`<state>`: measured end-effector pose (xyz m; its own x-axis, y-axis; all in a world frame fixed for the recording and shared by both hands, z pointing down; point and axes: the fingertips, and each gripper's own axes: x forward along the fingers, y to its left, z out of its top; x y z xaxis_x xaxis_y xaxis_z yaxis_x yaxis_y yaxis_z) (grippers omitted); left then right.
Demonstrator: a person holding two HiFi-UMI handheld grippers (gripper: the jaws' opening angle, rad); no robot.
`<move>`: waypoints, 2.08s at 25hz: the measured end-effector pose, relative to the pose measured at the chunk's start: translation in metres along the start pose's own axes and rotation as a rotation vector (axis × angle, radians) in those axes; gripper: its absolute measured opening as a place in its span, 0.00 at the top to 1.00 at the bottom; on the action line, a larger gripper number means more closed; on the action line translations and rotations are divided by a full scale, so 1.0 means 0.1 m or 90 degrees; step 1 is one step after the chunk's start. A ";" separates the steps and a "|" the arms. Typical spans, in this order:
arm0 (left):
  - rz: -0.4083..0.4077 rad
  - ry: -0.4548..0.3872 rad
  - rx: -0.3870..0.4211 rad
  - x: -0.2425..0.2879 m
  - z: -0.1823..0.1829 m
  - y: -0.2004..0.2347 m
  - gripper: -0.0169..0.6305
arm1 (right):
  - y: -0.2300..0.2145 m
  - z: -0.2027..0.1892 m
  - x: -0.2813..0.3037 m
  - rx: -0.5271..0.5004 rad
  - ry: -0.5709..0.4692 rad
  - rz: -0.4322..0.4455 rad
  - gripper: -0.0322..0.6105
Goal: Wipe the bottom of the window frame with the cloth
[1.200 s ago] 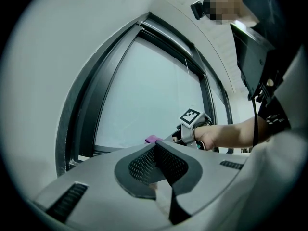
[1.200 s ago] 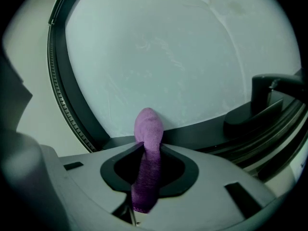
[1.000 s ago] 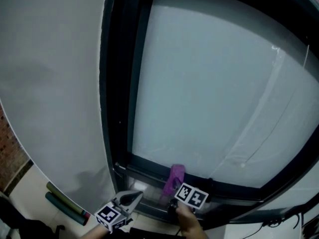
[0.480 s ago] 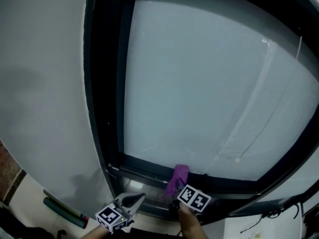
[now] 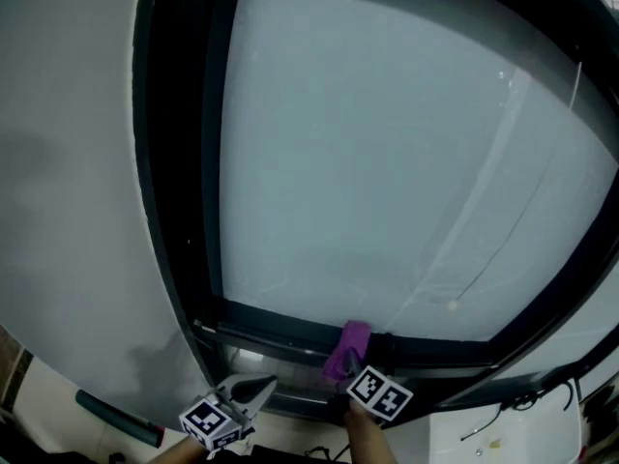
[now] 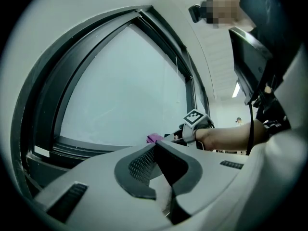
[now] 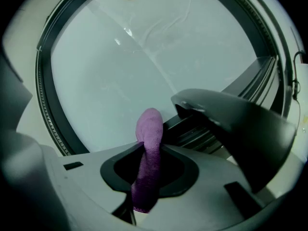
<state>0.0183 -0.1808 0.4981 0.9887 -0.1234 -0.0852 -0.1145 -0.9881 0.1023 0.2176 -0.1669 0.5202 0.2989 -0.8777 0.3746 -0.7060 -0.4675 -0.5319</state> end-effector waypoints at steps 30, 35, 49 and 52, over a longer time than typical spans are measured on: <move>-0.029 0.029 -0.003 0.74 -0.14 -0.35 0.97 | -0.53 0.11 -0.38 -0.261 -0.044 -0.006 0.82; -0.041 0.030 -0.002 0.86 -0.15 -0.42 0.97 | -0.67 0.22 -0.45 -0.377 -0.042 -0.041 0.82; -0.068 0.024 0.005 1.08 -0.16 -0.54 0.97 | -0.93 0.57 -0.52 -0.470 -0.042 -0.106 0.82; -0.066 0.026 0.006 1.07 -0.18 -0.55 0.97 | -0.88 0.64 -0.50 -0.454 -0.030 -0.103 0.82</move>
<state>0.1321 -0.1377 0.5013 0.9984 -0.0171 -0.0540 -0.0125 -0.9963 0.0851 0.3063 -0.0881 0.4995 0.4509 -0.8146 0.3649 -0.8922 -0.4235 0.1571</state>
